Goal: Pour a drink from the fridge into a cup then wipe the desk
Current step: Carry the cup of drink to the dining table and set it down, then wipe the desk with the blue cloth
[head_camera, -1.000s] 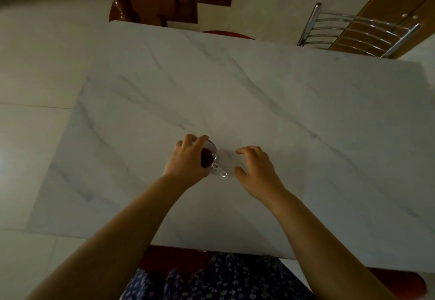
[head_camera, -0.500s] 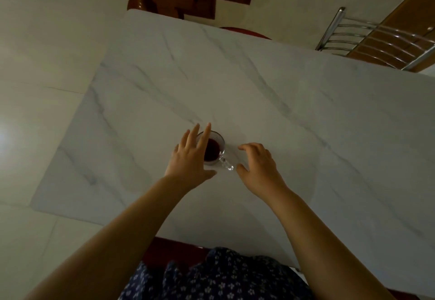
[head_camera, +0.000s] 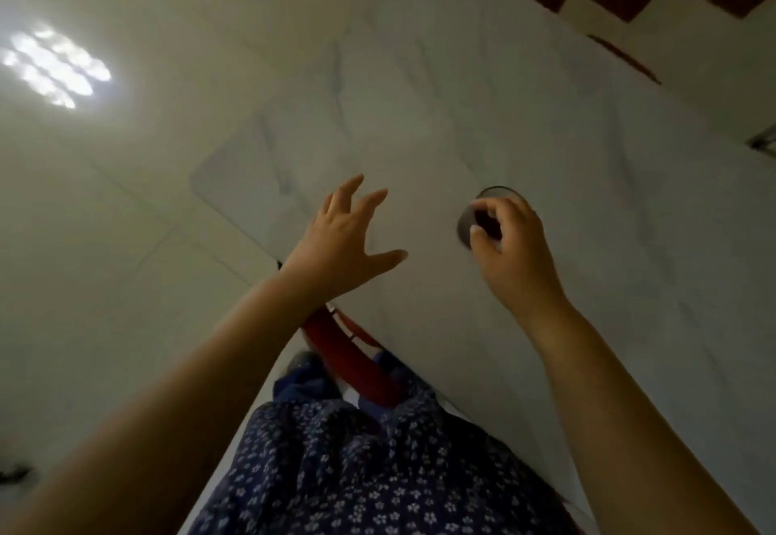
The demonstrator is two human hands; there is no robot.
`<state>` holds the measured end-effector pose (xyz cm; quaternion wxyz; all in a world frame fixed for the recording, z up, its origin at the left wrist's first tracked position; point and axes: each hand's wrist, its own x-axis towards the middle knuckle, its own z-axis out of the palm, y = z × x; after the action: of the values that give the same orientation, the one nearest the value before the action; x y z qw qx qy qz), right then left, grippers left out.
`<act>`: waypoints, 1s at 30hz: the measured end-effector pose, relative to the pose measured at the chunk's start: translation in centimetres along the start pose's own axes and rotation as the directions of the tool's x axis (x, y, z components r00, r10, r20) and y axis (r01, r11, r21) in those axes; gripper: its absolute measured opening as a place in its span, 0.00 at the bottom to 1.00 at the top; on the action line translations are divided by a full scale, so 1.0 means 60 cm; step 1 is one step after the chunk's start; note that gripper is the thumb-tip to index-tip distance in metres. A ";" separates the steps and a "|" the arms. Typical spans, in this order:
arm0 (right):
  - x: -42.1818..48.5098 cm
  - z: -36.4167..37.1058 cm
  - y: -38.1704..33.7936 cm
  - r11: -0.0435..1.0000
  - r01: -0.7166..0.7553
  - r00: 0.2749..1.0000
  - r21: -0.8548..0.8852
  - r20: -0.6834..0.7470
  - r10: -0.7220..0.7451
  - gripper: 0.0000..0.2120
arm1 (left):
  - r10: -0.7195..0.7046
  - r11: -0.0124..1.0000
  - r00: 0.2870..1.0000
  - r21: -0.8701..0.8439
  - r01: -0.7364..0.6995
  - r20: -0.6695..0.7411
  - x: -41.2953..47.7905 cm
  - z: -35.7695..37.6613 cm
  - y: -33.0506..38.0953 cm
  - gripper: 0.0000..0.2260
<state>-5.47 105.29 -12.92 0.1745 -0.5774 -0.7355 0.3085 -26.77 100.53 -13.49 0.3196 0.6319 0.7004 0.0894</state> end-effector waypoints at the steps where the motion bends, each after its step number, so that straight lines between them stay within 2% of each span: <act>1: -0.007 0.019 -0.022 0.999 0.034 0.998 0.005 0.059 -0.034 0.11 | -0.041 0.999 0.999 -0.022 0.041 -0.031 -0.023 -0.009 -0.018 0.37; 4: -0.031 0.078 -0.090 0.986 0.165 0.968 -0.038 0.200 -0.154 0.12 | -0.133 0.988 0.980 -0.103 0.118 -0.151 -0.098 -0.033 -0.087 0.31; 7: -0.057 0.132 -0.170 0.975 0.222 0.939 -0.019 0.274 -0.209 0.13 | -0.199 0.974 0.948 -0.153 0.165 -0.249 -0.184 -0.060 -0.164 0.25; 13: -0.132 0.254 -0.346 0.954 0.298 0.899 -0.013 0.338 -0.277 0.11 | -0.347 0.931 0.875 -0.237 0.277 -0.338 -0.385 -0.107 -0.330 0.22; 16: -0.176 0.333 -0.438 0.927 0.375 0.849 -0.026 0.412 -0.331 0.13 | -0.415 0.908 0.831 -0.229 0.351 -0.370 -0.485 -0.133 -0.414 0.22; 19: -0.214 0.405 -0.529 0.867 0.497 0.751 -0.048 0.524 -0.402 0.14 | -0.509 0.860 0.736 -0.309 0.407 -0.447 -0.586 -0.162 -0.484 0.21; 23: -0.235 0.496 -0.662 0.761 0.649 0.595 0.001 0.623 -0.508 0.15 | -0.649 0.761 0.561 -0.444 0.473 -0.514 -0.714 -0.176 -0.569 0.19; 26: -0.249 0.574 -0.770 0.669 0.741 0.478 0.059 0.653 -0.587 0.15 | -0.749 0.662 0.421 -0.535 0.526 -0.512 -0.795 -0.181 -0.627 0.19; 30: -0.288 0.696 -0.890 0.556 0.819 0.300 0.143 0.719 -0.627 0.15 | -0.850 0.517 0.223 -0.677 0.523 -0.477 -0.886 -0.181 -0.697 0.22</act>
<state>-65.97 70.60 -7.49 -0.0735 -0.0308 -0.9529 0.2926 -67.64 45.69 -9.37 0.1033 0.0629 0.9371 0.3274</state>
